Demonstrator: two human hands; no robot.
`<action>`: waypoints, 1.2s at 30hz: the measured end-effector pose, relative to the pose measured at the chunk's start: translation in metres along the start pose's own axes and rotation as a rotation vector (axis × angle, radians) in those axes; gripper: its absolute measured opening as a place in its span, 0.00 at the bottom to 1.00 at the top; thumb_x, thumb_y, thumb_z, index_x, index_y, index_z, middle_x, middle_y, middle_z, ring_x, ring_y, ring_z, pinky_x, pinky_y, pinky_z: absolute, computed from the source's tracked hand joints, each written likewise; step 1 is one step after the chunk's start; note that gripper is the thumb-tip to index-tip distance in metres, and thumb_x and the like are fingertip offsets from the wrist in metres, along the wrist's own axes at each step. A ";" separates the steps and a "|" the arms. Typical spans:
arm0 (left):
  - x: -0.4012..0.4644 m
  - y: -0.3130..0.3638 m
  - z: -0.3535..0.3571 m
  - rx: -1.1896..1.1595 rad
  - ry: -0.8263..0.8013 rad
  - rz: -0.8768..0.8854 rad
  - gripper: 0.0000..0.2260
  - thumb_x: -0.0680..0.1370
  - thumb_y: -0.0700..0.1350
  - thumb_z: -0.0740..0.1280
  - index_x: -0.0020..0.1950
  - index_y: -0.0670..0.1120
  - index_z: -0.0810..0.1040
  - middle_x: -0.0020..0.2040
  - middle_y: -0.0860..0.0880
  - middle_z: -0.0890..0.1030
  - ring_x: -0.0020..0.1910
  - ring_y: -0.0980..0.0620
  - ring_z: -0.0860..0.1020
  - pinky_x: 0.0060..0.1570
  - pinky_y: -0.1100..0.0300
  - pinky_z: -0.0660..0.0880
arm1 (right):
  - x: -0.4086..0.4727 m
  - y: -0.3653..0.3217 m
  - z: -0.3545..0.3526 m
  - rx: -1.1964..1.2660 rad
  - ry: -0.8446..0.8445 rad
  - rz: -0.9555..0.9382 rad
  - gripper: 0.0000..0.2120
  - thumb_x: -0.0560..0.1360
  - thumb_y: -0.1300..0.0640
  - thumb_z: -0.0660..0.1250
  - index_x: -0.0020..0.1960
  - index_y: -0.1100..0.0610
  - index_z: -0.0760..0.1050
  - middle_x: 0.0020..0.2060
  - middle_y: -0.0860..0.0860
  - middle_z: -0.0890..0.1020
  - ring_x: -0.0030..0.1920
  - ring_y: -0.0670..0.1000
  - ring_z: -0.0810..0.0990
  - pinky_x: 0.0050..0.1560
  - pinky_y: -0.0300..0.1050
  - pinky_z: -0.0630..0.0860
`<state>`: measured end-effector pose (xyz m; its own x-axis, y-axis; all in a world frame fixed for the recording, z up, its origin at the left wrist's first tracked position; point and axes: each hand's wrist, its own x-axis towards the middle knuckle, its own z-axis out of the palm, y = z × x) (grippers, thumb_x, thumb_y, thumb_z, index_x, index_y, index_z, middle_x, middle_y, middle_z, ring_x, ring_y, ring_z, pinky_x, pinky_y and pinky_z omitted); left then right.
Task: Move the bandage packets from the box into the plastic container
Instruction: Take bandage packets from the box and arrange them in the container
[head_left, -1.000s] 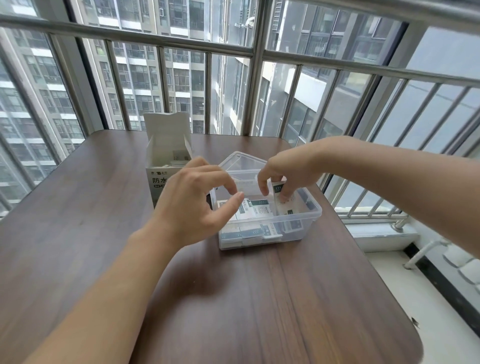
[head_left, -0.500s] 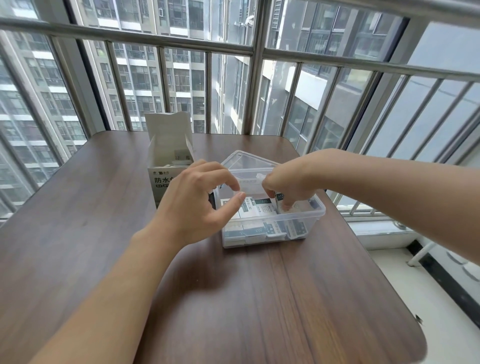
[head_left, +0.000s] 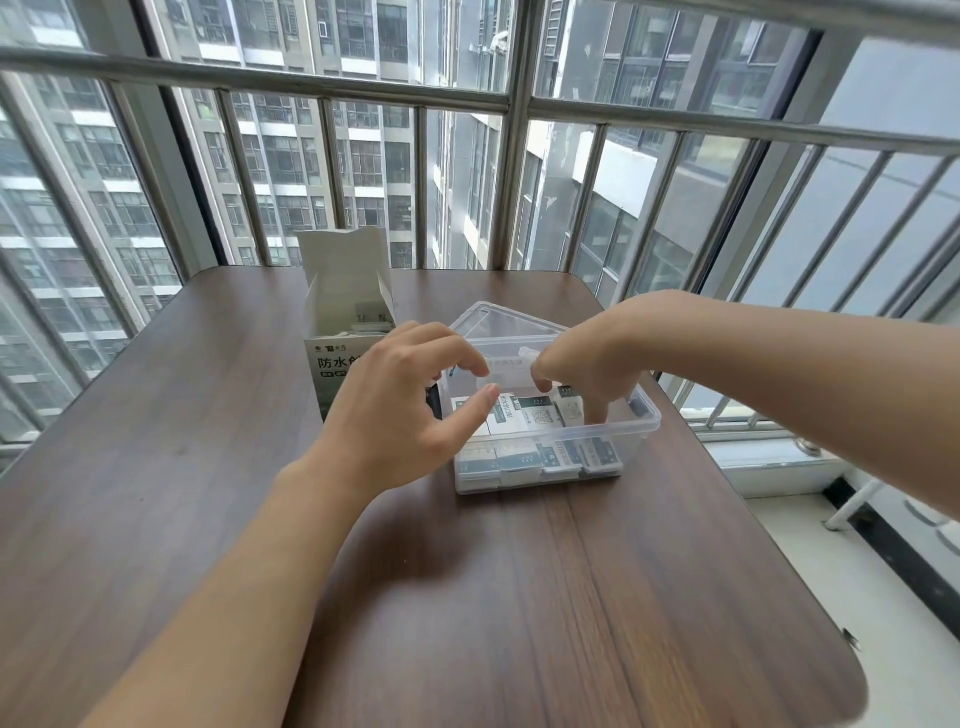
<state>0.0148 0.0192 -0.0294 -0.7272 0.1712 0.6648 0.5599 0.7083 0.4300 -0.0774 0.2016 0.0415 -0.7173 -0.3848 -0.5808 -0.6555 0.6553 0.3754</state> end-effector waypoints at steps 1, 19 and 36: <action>0.000 0.000 0.000 0.000 0.004 0.000 0.11 0.75 0.57 0.67 0.47 0.51 0.83 0.46 0.56 0.82 0.44 0.52 0.77 0.43 0.52 0.77 | -0.001 0.000 0.000 0.011 0.015 -0.008 0.35 0.76 0.53 0.74 0.78 0.55 0.62 0.57 0.49 0.77 0.53 0.55 0.77 0.43 0.43 0.71; 0.003 0.003 -0.013 0.066 0.575 0.078 0.06 0.75 0.42 0.70 0.48 0.40 0.81 0.43 0.50 0.79 0.38 0.55 0.71 0.42 0.65 0.68 | -0.026 0.007 -0.031 0.140 0.167 -0.076 0.22 0.76 0.53 0.74 0.69 0.50 0.74 0.57 0.51 0.85 0.31 0.41 0.82 0.32 0.36 0.73; -0.001 -0.058 -0.015 -0.594 0.448 -0.826 0.22 0.74 0.55 0.57 0.67 0.58 0.74 0.55 0.48 0.84 0.52 0.47 0.82 0.56 0.37 0.78 | 0.032 -0.083 -0.112 0.282 0.770 -0.245 0.07 0.75 0.63 0.69 0.43 0.59 0.86 0.41 0.53 0.86 0.44 0.53 0.85 0.50 0.50 0.83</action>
<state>-0.0107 -0.0322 -0.0452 -0.8222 -0.5497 0.1479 0.1578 0.0295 0.9870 -0.0722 0.0620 0.0730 -0.5905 -0.8041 0.0687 -0.8030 0.5940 0.0498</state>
